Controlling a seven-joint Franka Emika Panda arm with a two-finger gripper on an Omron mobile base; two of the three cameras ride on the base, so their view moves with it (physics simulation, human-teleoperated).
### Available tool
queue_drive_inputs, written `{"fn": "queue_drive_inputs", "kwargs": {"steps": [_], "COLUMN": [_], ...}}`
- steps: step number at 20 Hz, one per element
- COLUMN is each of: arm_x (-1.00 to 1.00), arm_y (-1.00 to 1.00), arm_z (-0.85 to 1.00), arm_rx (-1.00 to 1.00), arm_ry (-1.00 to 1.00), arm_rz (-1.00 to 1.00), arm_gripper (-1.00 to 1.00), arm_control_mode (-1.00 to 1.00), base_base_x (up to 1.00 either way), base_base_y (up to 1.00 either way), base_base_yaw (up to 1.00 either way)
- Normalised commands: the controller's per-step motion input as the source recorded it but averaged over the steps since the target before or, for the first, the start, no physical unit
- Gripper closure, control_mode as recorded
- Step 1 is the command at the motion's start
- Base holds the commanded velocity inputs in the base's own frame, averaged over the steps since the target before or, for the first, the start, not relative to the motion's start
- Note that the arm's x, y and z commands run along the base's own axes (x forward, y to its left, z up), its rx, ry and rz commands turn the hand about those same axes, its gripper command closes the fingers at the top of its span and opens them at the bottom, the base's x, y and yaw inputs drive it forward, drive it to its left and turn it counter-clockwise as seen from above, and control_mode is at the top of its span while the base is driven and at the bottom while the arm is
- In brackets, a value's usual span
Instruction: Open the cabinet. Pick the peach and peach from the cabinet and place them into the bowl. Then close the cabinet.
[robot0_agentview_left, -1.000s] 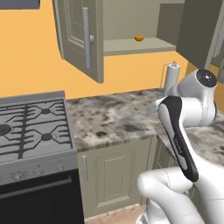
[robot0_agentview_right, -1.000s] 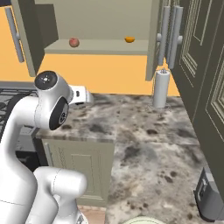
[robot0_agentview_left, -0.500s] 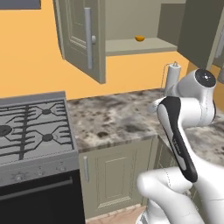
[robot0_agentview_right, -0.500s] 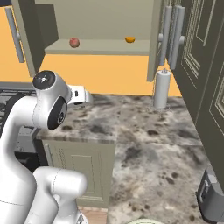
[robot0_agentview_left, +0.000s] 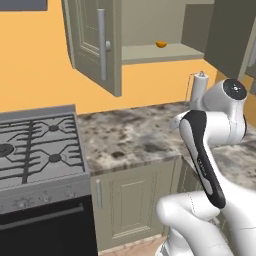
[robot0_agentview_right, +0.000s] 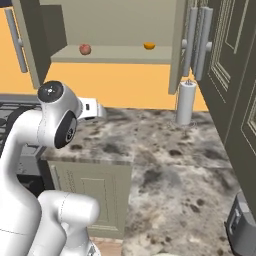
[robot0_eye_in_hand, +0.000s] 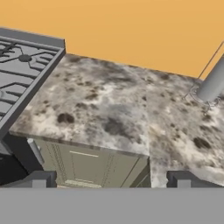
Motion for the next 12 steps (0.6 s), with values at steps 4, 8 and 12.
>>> {"fn": "queue_drive_inputs", "kwargs": {"steps": [4, 8, 12], "arm_x": [0.00, 0.00, 0.00], "arm_y": [0.00, 0.00, 0.00], "arm_z": [0.00, 0.00, 0.00], "arm_rx": [0.00, 0.00, 0.00], "arm_ry": [0.00, 0.00, 0.00], "arm_rz": [0.00, 0.00, 0.00], "arm_gripper": [-1.00, -1.00, -1.00], "arm_control_mode": [1.00, 1.00, 1.00], "base_base_x": [-0.36, 0.08, 0.90], "base_base_y": [0.15, 0.07, 0.06], "base_base_yaw": [0.12, 0.00, 0.00]}}
